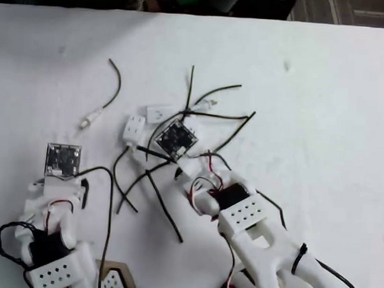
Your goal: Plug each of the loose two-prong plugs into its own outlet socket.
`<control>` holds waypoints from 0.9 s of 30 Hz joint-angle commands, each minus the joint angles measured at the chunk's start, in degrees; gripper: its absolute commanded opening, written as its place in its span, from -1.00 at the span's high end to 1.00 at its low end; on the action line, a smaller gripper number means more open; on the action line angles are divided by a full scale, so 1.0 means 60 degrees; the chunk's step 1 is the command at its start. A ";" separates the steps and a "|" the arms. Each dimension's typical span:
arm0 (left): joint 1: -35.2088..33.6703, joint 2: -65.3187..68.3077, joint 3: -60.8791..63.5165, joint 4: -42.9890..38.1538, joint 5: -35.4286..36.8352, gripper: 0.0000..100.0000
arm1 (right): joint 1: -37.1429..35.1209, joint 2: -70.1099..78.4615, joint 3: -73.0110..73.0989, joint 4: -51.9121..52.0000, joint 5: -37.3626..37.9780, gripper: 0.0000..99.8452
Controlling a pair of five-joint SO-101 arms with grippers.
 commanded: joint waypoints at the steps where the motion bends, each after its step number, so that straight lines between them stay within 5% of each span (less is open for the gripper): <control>1: -0.0007 -0.0095 -0.0073 0.0029 -0.0044 0.47 | -0.0037 -0.0051 -0.0015 0.0154 0.0029 0.97; 27: -0.0007 -0.0095 -0.0073 0.0029 -0.0029 0.47 | -0.0007 0.0725 0.0161 0.0535 0.0029 0.97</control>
